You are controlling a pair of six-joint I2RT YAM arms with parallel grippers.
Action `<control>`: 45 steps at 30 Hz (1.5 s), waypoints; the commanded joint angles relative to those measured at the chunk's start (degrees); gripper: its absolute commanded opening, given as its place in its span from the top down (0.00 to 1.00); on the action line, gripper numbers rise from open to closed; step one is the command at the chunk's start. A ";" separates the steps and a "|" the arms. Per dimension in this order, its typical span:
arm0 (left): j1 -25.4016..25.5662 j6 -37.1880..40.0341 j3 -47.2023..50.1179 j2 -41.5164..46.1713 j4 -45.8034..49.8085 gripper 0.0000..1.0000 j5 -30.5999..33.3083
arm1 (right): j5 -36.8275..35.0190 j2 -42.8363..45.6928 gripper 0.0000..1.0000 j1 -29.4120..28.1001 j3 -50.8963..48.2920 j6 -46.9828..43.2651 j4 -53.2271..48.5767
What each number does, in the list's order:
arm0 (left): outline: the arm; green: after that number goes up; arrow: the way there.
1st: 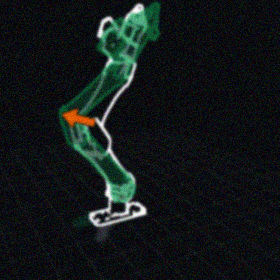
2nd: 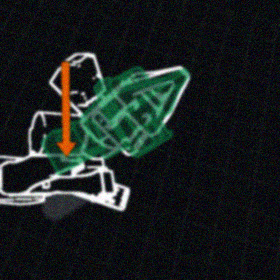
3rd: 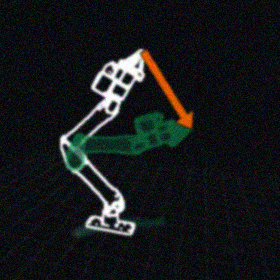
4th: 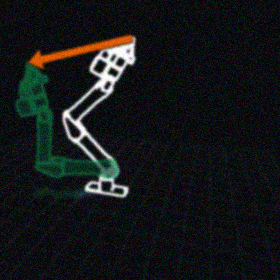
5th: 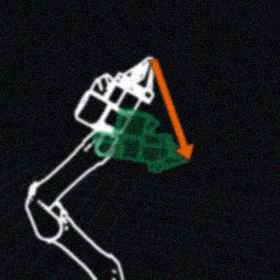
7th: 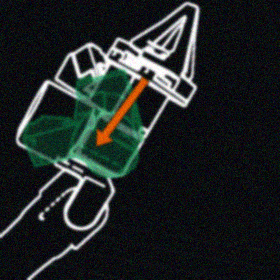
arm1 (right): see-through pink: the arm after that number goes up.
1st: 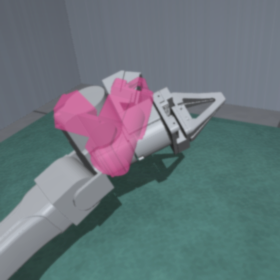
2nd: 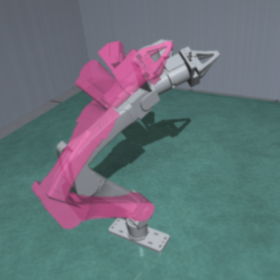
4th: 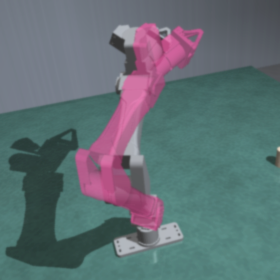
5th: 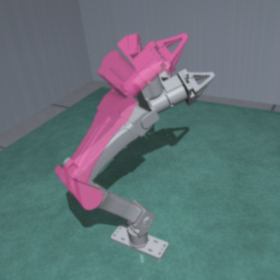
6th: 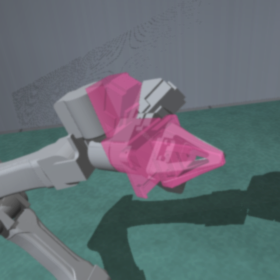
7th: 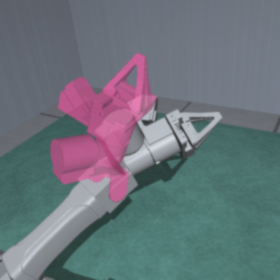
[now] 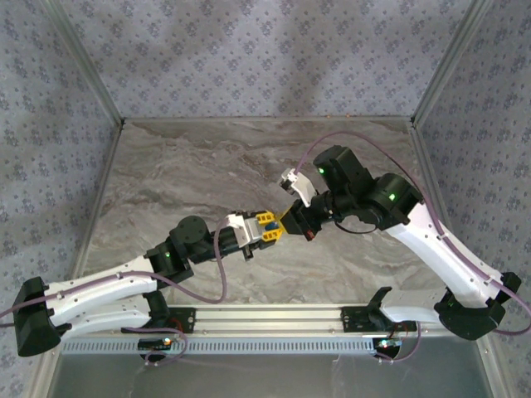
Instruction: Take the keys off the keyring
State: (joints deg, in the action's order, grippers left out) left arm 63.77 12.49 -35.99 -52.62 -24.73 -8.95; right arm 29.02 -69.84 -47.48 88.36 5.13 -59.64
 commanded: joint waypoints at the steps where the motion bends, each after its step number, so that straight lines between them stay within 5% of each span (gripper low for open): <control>1: 0.48 0.76 -2.07 0.41 -3.53 0.74 0.75 | 1.47 0.86 1.00 0.29 -0.60 0.51 0.13; 10: 0.48 0.96 -2.19 0.06 -3.59 0.76 1.31 | 1.92 1.03 1.00 0.29 -0.99 0.50 -0.09; 13: 0.49 1.22 -2.16 0.23 -3.48 0.89 1.04 | 1.96 1.14 1.00 0.23 -0.92 0.33 -0.51; 17: 0.48 1.05 -2.11 0.38 -3.22 0.91 1.50 | 1.37 1.37 1.00 0.37 -0.92 0.00 -1.37; 22: 0.48 0.44 -1.12 0.18 -3.21 0.74 2.20 | 0.01 0.58 1.00 0.46 1.12 -0.38 -4.32; 45: 0.48 -0.43 2.89 -1.60 -9.30 0.66 -0.10 | 0.87 -1.92 1.00 0.21 5.24 0.25 -8.75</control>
State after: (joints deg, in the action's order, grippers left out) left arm 63.88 11.99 -33.43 -53.87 -30.35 -7.99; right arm 28.82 -71.64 -47.11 91.79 5.13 -67.53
